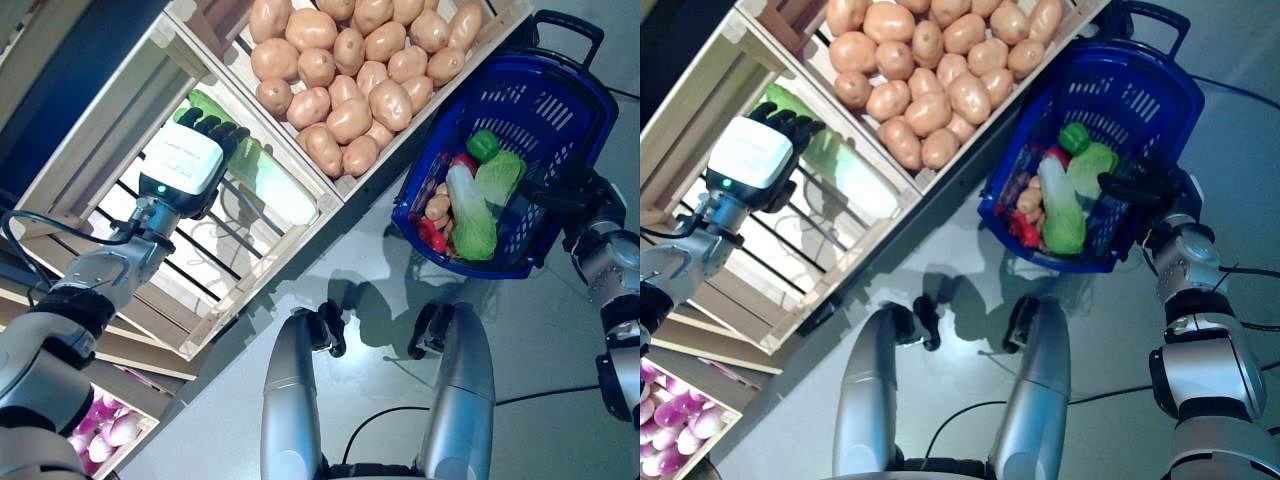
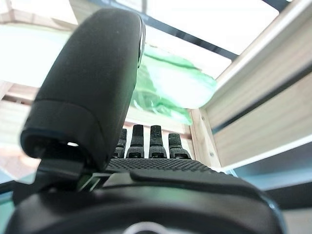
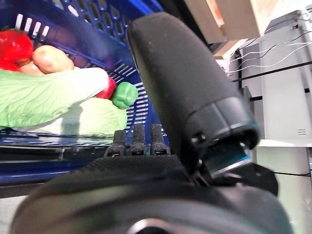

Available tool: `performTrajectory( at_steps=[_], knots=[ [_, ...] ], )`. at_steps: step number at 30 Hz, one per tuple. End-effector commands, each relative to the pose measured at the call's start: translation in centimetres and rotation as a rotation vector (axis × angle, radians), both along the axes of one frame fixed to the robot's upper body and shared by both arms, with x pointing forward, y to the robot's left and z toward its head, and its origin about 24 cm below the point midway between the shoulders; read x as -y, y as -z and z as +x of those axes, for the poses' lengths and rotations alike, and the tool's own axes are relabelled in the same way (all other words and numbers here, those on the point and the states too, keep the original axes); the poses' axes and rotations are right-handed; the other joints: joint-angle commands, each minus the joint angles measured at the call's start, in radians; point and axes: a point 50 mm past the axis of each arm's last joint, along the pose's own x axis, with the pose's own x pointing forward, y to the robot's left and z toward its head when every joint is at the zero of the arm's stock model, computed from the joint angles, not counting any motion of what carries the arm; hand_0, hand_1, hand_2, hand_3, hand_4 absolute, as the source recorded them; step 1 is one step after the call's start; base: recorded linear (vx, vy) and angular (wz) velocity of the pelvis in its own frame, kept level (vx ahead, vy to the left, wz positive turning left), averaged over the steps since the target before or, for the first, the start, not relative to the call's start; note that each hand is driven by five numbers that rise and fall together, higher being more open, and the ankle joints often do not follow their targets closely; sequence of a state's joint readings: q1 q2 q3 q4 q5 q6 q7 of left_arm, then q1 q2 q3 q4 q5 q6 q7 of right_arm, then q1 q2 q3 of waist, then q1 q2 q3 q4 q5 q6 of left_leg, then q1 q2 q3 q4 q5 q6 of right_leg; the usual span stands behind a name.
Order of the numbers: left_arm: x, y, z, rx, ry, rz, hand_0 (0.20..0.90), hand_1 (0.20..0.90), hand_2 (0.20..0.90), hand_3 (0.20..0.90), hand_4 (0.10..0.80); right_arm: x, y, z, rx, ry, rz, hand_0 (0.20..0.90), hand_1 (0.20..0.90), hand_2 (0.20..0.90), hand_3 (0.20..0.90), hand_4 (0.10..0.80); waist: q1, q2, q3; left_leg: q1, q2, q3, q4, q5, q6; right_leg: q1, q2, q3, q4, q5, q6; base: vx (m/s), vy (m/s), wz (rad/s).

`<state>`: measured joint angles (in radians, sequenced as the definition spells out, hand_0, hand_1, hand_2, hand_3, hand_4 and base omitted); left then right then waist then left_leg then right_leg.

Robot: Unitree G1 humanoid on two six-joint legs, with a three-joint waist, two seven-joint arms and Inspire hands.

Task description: Put vegetables into the basket

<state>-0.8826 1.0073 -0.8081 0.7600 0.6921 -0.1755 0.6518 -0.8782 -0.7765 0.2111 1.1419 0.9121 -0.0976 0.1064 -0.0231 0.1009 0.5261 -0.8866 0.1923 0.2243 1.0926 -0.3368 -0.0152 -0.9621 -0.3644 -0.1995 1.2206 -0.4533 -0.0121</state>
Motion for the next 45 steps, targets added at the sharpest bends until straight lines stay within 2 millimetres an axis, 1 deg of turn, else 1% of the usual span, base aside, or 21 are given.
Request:
performTrajectory(
  at_steps=[1,5,9,12,14,18,24,27,33,40,42,43,45],
  knots=[
    [-1.4,-6.3,0.3,0.209,-0.079,0.002,0.9,0.9,0.9,0.9,0.8,1.3,-6.0,0.0,0.209,0.032,-0.049,0.9,0.9,0.9,0.9,0.8,-0.011,-0.001,-0.006,0.08,0.001,0.037,-0.077,-0.113,-0.015,0.074,0.02,0.032,-0.134,0.058,0.057,0.0,0.0,0.0],
    [-0.5,-6.3,1.1,0.168,-0.054,0.039,0.9,0.9,0.9,0.9,0.8,1.4,-5.5,0.1,0.191,0.037,-0.03,0.9,0.9,0.9,0.9,0.8,-0.017,-0.011,-0.006,0.059,0.01,0.034,-0.076,-0.109,-0.016,0.059,0.029,0.03,-0.139,0.068,0.062,-0.022,-0.011,-0.05],
    [0.4,-6.1,1.5,0.17,-0.012,0.101,0.9,0.9,0.9,0.9,0.8,1.2,-5.2,0.2,0.186,0.03,-0.027,0.9,0.9,0.9,0.9,0.8,-0.019,-0.018,-0.006,0.046,0.015,0.033,-0.077,-0.106,-0.018,0.051,0.033,0.025,-0.147,0.075,0.065,-0.01,-0.01,-0.03],
    [1.3,-6.3,1.5,0.2,0.054,0.185,0.9,0.9,0.9,0.9,0.8,0.9,-5.1,0.3,0.188,0.014,-0.029,0.9,0.9,0.9,0.9,0.8,-0.021,-0.023,-0.006,0.034,0.019,0.033,-0.077,-0.104,-0.018,0.043,0.037,0.019,-0.155,0.083,0.069,-0.017,-0.024,-0.09],
    [1.7,-6.0,1.5,0.188,0.085,0.233,0.9,0.9,0.9,0.9,0.8,0.8,-5.0,0.4,0.192,0.006,-0.03,0.9,0.9,0.9,0.9,0.8,-0.021,-0.025,-0.006,0.028,0.021,0.033,-0.077,-0.104,-0.019,0.039,0.038,0.015,-0.159,0.085,0.07,0.0,0.0,0.0],
    [2.3,-5.0,1.6,0.118,0.114,0.328,0.9,0.9,0.9,0.9,0.8,0.4,-4.7,0.5,0.182,-0.004,-0.034,0.9,0.9,0.9,0.9,0.8,-0.019,-0.026,-0.006,0.014,0.025,0.032,-0.075,-0.105,-0.02,0.029,0.041,0.006,-0.167,0.092,0.074,-0.001,-0.008,-0.04],
    [2.9,-3.6,1.8,-0.034,0.097,0.39,0.9,0.9,0.9,0.9,0.8,0.3,-4.6,0.6,0.172,-0.023,-0.042,0.9,0.9,0.9,0.9,0.8,-0.02,-0.02,-0.006,-0.004,0.027,0.034,-0.07,-0.105,-0.018,0.014,0.043,0.007,-0.169,0.096,0.077,0.001,0.0,-0.01],
    [3.2,-3.2,1.8,-0.094,0.096,0.387,0.9,0.9,0.9,0.9,0.8,0.1,-4.6,0.7,0.179,-0.037,-0.035,0.9,0.9,0.9,0.9,0.8,-0.019,-0.019,-0.006,-0.023,0.027,0.03,-0.061,-0.106,-0.017,0.0,0.043,0.007,-0.164,0.096,0.078,0.0,0.0,0.0],
    [4.4,-2.8,2.0,-0.142,0.115,0.329,0.9,0.9,0.9,0.9,0.8,-0.6,-4.5,1.0,0.195,-0.067,-0.005,0.9,0.9,0.9,0.9,0.8,-0.016,-0.02,-0.006,-0.051,0.027,0.026,-0.058,-0.104,-0.014,-0.025,0.042,0.002,-0.162,0.1,0.08,0.003,-0.002,-0.01],
    [6.0,-1.4,2.2,-0.164,0.162,0.232,0.9,0.9,0.9,0.9,0.8,-1.4,-3.5,1.3,0.203,-0.086,0.047,0.9,0.9,0.9,0.9,0.8,-0.013,-0.026,-0.006,-0.07,0.025,0.02,-0.056,-0.103,-0.012,-0.037,0.041,-0.005,-0.164,0.105,0.083,0.0,0.0,0.0],
    [6.3,-1.0,2.4,-0.168,0.155,0.22,0.9,0.9,0.9,0.9,0.8,-1.8,-3.3,1.4,0.206,-0.091,0.051,0.9,0.9,0.9,0.9,0.8,-0.012,-0.027,-0.006,-0.072,0.023,0.018,-0.056,-0.103,-0.01,-0.037,0.042,-0.005,-0.164,0.104,0.082,0.018,-0.006,0.0],
    [6.3,-0.6,2.5,-0.176,0.129,0.211,0.9,0.9,0.9,0.9,0.8,-2.0,-3.4,1.5,0.213,-0.094,0.048,0.9,0.9,0.9,0.9,0.8,-0.011,-0.029,-0.006,-0.076,0.022,0.016,-0.051,-0.104,-0.009,-0.04,0.041,-0.006,-0.162,0.103,0.082,0.035,-0.01,0.0],
    [6.2,-0.4,2.7,-0.181,0.093,0.201,0.9,0.9,0.9,0.9,0.8,-2.2,-3.5,1.6,0.222,-0.095,0.048,0.9,0.9,0.9,0.9,0.8,-0.01,-0.03,-0.006,-0.082,0.022,0.014,-0.047,-0.105,-0.009,-0.045,0.042,-0.007,-0.159,0.103,0.082,0.0,0.0,0.0]
  ],
)
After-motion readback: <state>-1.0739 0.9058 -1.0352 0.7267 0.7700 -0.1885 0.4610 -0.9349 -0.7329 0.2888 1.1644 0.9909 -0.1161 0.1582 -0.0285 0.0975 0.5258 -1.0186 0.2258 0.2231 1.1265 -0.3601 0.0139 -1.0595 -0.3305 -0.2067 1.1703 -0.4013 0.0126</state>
